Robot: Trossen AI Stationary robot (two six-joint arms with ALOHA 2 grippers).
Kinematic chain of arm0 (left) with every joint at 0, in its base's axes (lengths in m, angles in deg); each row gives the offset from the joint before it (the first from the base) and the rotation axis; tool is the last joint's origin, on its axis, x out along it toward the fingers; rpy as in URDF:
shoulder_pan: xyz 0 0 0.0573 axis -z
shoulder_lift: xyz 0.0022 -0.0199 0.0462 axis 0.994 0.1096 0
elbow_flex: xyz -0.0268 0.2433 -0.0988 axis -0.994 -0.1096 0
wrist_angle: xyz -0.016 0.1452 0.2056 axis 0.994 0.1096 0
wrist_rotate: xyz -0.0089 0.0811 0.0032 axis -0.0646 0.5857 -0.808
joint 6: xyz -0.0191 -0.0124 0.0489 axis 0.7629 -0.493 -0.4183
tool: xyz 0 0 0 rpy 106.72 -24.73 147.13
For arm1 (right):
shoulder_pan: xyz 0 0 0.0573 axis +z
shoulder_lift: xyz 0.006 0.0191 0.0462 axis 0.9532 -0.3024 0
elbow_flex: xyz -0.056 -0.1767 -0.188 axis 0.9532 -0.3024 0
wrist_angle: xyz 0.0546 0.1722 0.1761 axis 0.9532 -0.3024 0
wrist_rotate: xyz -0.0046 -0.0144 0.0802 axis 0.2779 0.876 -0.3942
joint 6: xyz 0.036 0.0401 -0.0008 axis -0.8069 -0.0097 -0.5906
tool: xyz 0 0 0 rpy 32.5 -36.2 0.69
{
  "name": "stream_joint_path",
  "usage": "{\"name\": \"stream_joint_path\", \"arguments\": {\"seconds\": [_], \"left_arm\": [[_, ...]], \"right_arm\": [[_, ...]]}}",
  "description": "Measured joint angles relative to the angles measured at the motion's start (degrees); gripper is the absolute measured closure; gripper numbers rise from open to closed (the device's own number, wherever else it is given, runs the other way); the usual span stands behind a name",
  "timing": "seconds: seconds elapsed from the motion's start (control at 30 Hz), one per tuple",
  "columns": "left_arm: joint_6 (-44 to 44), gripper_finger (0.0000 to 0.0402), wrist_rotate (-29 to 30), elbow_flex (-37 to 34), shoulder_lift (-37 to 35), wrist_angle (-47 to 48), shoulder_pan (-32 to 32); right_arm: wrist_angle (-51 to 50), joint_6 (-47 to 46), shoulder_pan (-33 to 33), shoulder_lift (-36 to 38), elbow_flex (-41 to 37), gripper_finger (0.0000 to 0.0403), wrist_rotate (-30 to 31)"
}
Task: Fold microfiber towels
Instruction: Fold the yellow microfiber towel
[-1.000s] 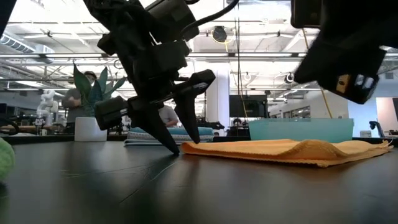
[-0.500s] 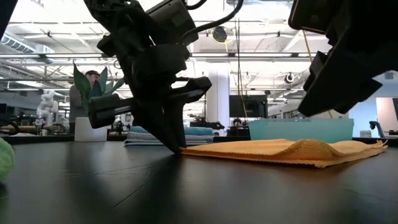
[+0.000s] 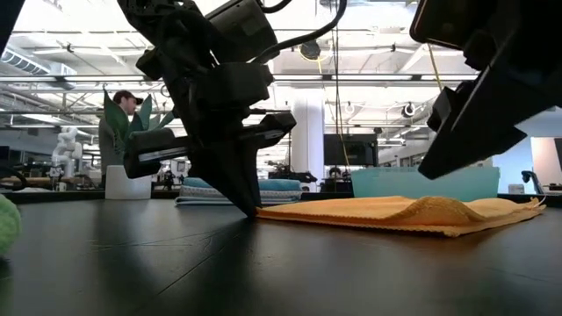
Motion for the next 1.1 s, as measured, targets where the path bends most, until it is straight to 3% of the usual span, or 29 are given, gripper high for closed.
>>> {"name": "stream_joint_path", "arguments": {"seconds": [0.27, 0.37, 0.53, 0.8, 1.1], "left_arm": [[1.5, 0.0396, 0.17, 0.0, 0.0, -0.02, 0.28], [2.53, 0.0395, 0.1, 0.02, 0.0, 0.0, 0.28], [3.81, 0.0389, -0.42, 0.02, 0.02, 0.44, 0.46], [4.55, 0.039, -0.48, 0.02, 0.02, 0.6, 0.94], [9.81, 0.0395, -1.88, 0.11, -1.28, 2.64, 1.09]], "right_arm": [[4.5, 1.36, 0.21, -6.31, 0.2, 0.0192, 0.02], [1.78, 0.88, 0.46, -8.04, 1.26, 0.0206, 1.4], [-2.04, 0.33, 1.36, -10.62, 1.38, 0.026, 1.72], [-3.9, 4.33, 3.18, -12.18, 1.31, 0.0391, 1.82], [-0.84, 0.72, 2.71, -11.0, 1.08, 0.04, 1.24]]}}
